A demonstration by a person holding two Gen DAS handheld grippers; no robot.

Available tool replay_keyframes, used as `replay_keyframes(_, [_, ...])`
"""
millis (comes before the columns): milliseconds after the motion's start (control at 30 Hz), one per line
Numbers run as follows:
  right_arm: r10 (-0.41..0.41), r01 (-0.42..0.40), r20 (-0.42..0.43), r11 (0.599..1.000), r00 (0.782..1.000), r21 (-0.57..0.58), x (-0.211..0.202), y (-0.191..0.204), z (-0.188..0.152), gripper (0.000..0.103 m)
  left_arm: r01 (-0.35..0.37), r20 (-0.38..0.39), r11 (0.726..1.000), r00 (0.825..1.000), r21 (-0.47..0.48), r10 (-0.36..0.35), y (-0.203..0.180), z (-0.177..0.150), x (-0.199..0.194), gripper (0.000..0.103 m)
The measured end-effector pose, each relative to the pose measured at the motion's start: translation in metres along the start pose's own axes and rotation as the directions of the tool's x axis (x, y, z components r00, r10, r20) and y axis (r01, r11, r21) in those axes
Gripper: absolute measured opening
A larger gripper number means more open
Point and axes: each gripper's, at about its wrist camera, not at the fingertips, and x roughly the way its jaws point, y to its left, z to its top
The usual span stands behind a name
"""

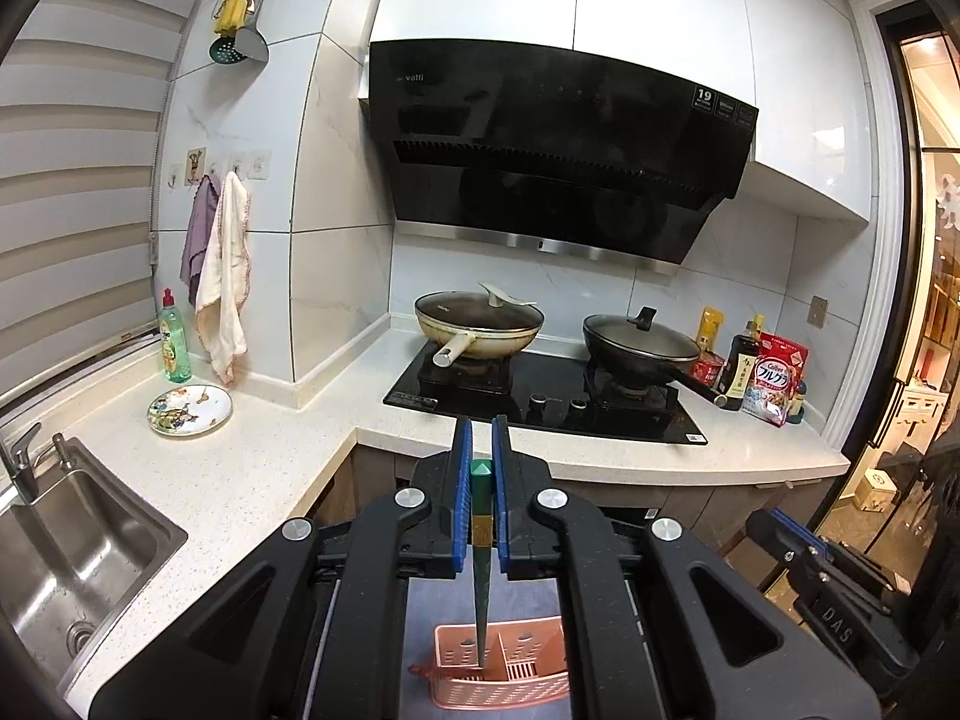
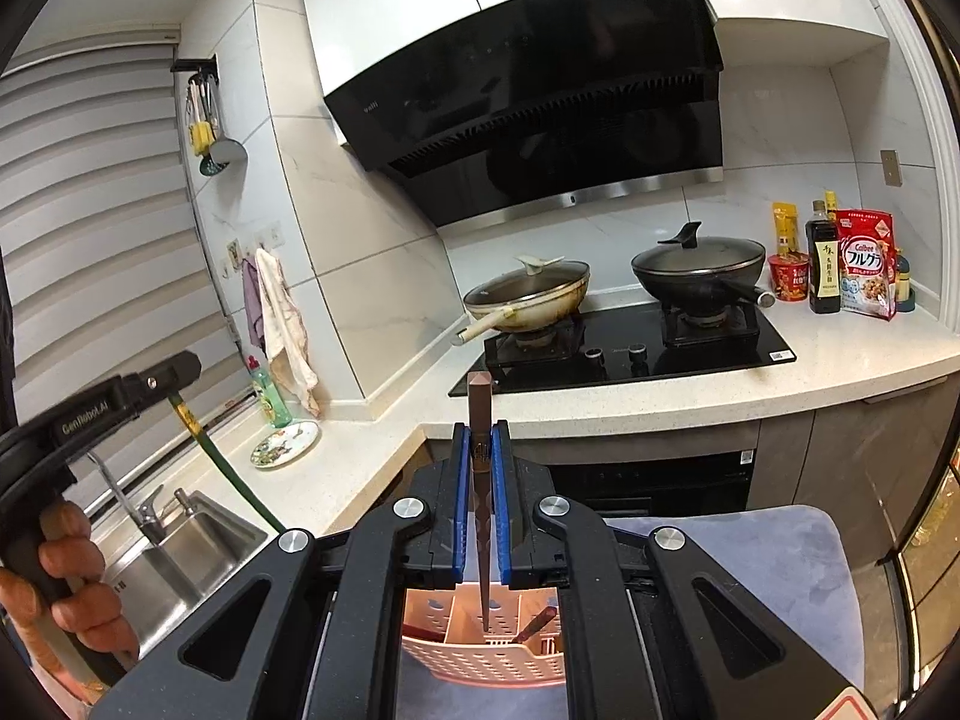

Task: Organize utensils
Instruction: 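Lower the green chopstick into the pink holder while the right tool inserts the brown one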

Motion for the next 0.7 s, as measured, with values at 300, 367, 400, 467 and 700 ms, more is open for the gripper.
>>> replay_keyframes(300, [-0.015, 0.015, -0.084, 1.0, 0.996, 0.007, 0.042, -0.01, -0.034, 0.007, -0.008, -0.069, 1.0, 0.998, -0.014, 0.007, 0.008, -0.042, 0.044, 0.006])
replay_keyframes(367, [-0.018, 0.018, -0.099, 1.0, 0.995, 0.002, 0.047, -0.01, -0.04, 0.007, -0.008, -0.076, 1.0, 0.997, -0.013, 0.007, 0.008, -0.049, 0.048, 0.006])
replay_keyframes(400, [-0.023, 0.023, -0.109, 1.0, 0.994, -0.001, 0.051, -0.011, -0.045, 0.007, -0.008, -0.08, 1.0, 0.997, -0.014, 0.007, 0.009, -0.053, 0.051, 0.006])
replay_keyframes(467, [-0.032, 0.031, -0.125, 0.999, 0.992, -0.006, 0.057, -0.012, -0.053, 0.007, -0.006, -0.091, 1.0, 0.996, -0.022, 0.004, 0.011, -0.059, 0.055, 0.006])
replay_keyframes(700, [-0.056, 0.057, -0.141, 0.998, 0.988, 0.001, 0.061, -0.016, -0.062, 0.012, -0.006, -0.129, 0.999, 0.992, -0.036, 0.001, 0.017, -0.071, 0.062, 0.008])
